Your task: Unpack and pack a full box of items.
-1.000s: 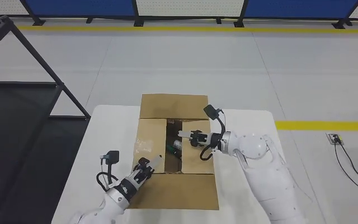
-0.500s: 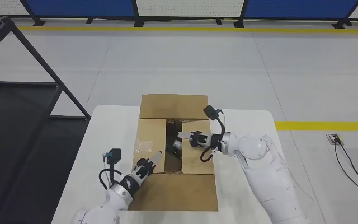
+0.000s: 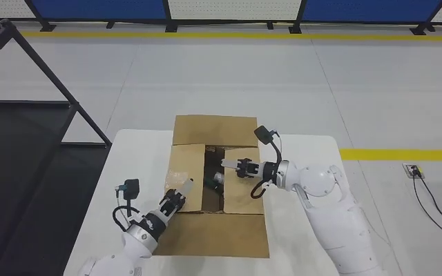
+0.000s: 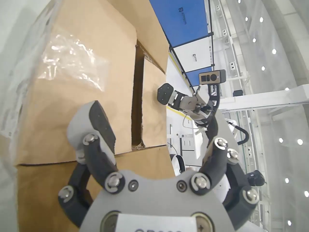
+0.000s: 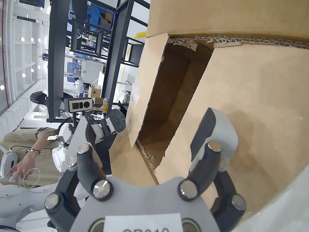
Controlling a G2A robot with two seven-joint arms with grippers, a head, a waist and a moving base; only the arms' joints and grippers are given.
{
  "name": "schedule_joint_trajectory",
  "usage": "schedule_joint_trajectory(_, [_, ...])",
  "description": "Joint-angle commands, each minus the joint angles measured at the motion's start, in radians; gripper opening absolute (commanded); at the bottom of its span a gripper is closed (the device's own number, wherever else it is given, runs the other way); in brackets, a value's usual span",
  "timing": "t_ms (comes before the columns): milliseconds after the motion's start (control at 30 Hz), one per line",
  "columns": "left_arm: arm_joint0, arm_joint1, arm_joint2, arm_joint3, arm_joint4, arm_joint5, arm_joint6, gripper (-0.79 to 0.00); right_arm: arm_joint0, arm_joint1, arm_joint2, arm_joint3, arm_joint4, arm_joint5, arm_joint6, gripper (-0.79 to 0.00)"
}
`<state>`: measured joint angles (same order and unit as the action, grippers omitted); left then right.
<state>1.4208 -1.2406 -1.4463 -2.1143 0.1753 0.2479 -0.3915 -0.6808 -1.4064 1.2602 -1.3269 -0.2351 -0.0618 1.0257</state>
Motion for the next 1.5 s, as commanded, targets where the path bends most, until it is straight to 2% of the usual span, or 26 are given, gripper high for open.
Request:
schedule_joint_trajectory(0, [0.009, 0.000, -0.023, -0.035, -0.031, -0.009, 0.011, 0.000, 0.004, 0.003, 0.003, -0.007, 0.005, -0.001, 0.002, 0.000])
schedule_joint_trajectory(200, [0.027, 0.000, -0.131, -0.119, -0.147, -0.053, 0.057, 0.000, 0.025, 0.012, 0.017, -0.012, 0.025, -0.008, 0.001, 0.000])
schedule_joint_trajectory(333, [0.046, 0.002, -0.268, -0.154, -0.236, -0.110, 0.079, 0.000, 0.017, 0.020, 0.037, -0.042, 0.031, -0.010, 0.009, 0.000])
schedule_joint_trajectory(500, [0.091, 0.007, -0.435, -0.145, -0.301, -0.204, 0.064, 0.000, 0.017, 0.020, 0.037, -0.042, 0.031, -0.010, 0.009, 0.000])
schedule_joint_trajectory(800, [0.091, 0.007, -0.435, -0.145, -0.301, -0.204, 0.064, 0.000, 0.009, 0.019, 0.038, -0.034, 0.047, -0.015, -0.008, 0.000])
schedule_joint_trajectory(900, [0.090, 0.007, -0.434, -0.139, -0.307, -0.206, 0.060, 0.000, 0.027, 0.017, 0.040, 0.035, 0.099, -0.077, -0.046, 0.000])
schedule_joint_trajectory(1033, [0.068, 0.013, -0.455, -0.084, -0.359, -0.190, -0.005, 0.000, 0.112, 0.015, 0.048, 0.205, 0.154, -0.173, -0.090, 0.000])
schedule_joint_trajectory(1200, [0.071, 0.024, -0.524, 0.002, -0.425, -0.198, -0.139, 0.000, 0.228, 0.005, 0.029, 0.432, 0.155, -0.301, -0.204, 0.000])
schedule_joint_trajectory(1400, [0.123, 0.039, -0.609, 0.077, -0.493, -0.228, -0.332, 0.000, 0.365, -0.015, -0.025, 0.679, 0.093, -0.360, -0.350, 0.000])
schedule_joint_trajectory(1467, [0.142, 0.044, -0.628, 0.095, -0.478, -0.231, -0.373, 0.000, 0.389, -0.026, -0.037, 0.733, 0.125, -0.394, -0.365, 0.000])
